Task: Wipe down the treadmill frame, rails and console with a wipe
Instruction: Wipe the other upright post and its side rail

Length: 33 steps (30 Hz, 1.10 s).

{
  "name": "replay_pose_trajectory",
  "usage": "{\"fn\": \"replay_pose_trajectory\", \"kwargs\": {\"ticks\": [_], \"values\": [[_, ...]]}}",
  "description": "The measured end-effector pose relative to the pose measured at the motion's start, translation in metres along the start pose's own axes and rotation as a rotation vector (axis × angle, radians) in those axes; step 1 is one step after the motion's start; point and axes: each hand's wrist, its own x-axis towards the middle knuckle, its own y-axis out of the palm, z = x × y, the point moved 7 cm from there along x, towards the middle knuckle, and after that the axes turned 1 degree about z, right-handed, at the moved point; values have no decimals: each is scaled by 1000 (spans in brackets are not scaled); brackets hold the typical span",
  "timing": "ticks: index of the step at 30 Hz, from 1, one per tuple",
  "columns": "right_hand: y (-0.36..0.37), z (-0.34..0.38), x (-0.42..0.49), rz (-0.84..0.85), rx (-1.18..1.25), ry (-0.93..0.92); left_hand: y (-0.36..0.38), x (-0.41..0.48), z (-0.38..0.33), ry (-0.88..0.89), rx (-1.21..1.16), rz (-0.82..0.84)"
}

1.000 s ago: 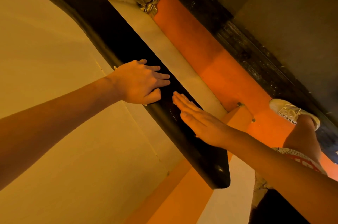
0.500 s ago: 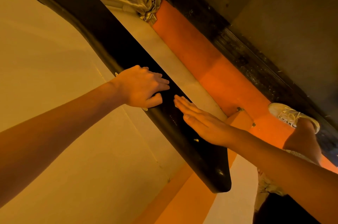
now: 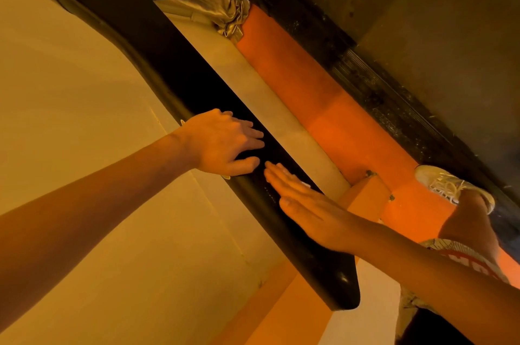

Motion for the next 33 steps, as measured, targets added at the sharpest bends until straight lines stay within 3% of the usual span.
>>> {"fn": "replay_pose_trajectory", "kwargs": {"ticks": [14, 17, 24, 29, 33], "values": [[1, -7, -4, 8, -4, -44, 9, 1, 4, -6, 30, 81], [-9, -20, 2, -23, 0, 14, 10, 2, 4, -5, 47, 89], [5, -2, -8, 0, 27, -45, 10, 1, 4, 4, 43, 56], [-13, -33, 7, -65, -11, 94, 8, 1, 2, 12, 30, 55], [4, -6, -7, -15, 15, 18, 7, 1, 3, 11, 4, 25]]}}
